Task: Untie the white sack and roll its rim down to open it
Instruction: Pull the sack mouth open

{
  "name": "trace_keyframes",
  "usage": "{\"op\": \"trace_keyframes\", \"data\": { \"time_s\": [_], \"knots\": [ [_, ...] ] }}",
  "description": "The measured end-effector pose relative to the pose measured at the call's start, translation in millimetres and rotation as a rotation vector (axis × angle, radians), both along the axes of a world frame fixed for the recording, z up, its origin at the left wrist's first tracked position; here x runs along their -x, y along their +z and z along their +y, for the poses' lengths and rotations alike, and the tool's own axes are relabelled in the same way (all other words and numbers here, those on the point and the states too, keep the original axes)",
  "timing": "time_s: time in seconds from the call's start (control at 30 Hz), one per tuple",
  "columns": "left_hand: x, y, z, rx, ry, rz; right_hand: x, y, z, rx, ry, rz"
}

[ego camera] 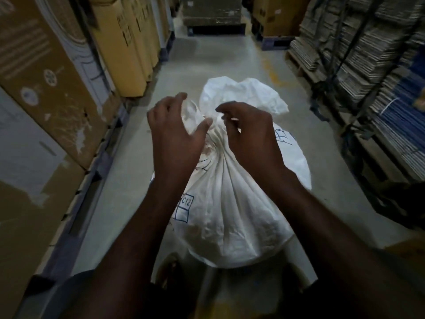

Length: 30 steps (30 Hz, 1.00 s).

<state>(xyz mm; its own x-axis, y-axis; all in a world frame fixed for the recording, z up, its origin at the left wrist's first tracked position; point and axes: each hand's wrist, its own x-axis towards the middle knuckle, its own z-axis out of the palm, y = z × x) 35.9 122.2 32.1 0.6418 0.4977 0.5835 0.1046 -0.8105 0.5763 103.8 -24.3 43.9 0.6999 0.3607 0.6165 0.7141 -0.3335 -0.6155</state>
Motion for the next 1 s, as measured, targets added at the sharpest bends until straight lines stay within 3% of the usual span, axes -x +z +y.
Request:
{"op": "trace_keyframes", "data": {
  "time_s": [0.13, 0.23, 0.3, 0.37, 0.5, 0.63, 0.73, 0.9, 1.0],
  "knots": [
    [-14, -20, 3, 0.099, -0.009, 0.236, -26, 12, 22, 0.168, 0.061, -0.018],
    [-14, -16, 8, 0.127, -0.069, 0.185, -45, 19, 29, 0.466, 0.197, -0.027],
    [-10, -8, 12, 0.188, -0.184, 0.123, -57, 13, 31, 0.711, 0.172, -0.091],
    [-4, -3, 14, 0.23, -0.355, 0.124, -63, 5, 27, 0.824, 0.093, -0.135],
    [13, -1, 16, 0.293, -0.65, 0.235, -71, -3, -6, 0.742, -0.142, -0.146],
    [32, 2, 16, 0.288, -0.861, 0.533, -65, -13, -46, 0.659, -0.245, -0.069],
    [39, 5, 6, 0.423, -0.843, 0.697, -61, -18, -76, 0.599, -0.375, -0.086],
    [24, -19, -15, 0.267, -0.508, 0.329, -48, -32, -116, 0.672, -0.502, -0.001],
    [14, -34, -21, 0.145, -0.536, 0.389, -28, -44, -122, 0.824, -0.436, 0.097]
  ]
}}
